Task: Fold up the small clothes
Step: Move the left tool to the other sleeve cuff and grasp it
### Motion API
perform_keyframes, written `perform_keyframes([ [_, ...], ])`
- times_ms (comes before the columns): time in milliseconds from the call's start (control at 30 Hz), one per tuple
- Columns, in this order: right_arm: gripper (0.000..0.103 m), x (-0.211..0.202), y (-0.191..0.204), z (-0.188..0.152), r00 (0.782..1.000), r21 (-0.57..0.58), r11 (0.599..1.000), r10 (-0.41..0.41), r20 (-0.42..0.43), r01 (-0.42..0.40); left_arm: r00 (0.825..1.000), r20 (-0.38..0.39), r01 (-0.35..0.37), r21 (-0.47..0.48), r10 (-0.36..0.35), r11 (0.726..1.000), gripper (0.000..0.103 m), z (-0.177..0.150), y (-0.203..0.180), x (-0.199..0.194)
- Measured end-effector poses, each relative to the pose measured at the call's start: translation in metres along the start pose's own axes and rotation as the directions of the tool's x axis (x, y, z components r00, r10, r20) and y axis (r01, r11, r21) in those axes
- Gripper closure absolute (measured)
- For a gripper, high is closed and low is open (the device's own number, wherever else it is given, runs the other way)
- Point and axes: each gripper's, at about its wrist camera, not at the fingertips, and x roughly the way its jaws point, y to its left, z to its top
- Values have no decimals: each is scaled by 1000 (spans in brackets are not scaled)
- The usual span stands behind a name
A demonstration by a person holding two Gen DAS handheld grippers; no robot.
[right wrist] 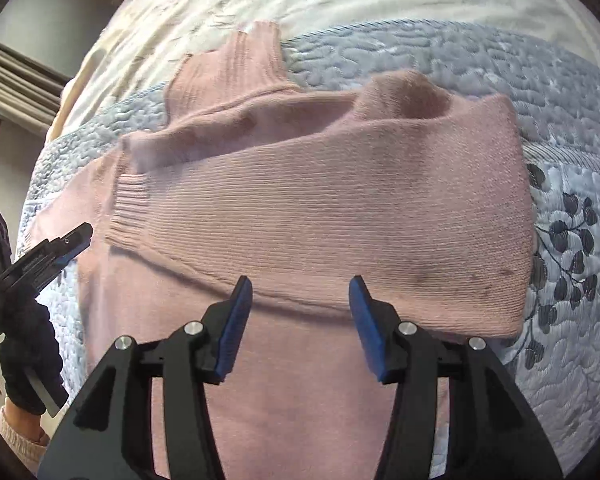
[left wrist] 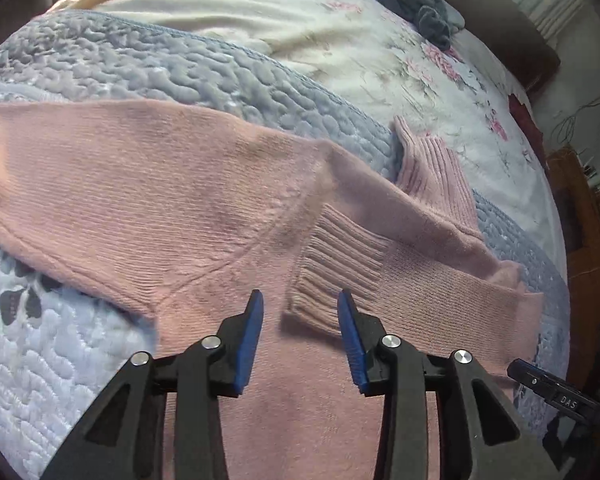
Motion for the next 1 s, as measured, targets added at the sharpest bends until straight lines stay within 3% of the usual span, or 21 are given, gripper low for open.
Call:
perform_keyframes([
  [233,47,20,93,-9,996,-118,990,71,-46,-76,986,62,-143,-174,156,974,63,17,145,-61],
  [367,47,48,145,-18,990,-148,982,103,-96,-116,977,109,-146,-291,185,945,63,25,221,-86],
  [467,47,64,175,-25,988,-180,977,96,-120,-117,975,144,-104,-369,168,924,62,36,269,-94],
  [633,47,85,205,-30,991,-195,977,61,-122,-84,973,179,-34,-506,144,862,62,54,333,-92],
  [1000,46,113,207,-32,992,-140,990,-12,-126,-6,972,232,107,-593,42,798,62,91,394,-81],
])
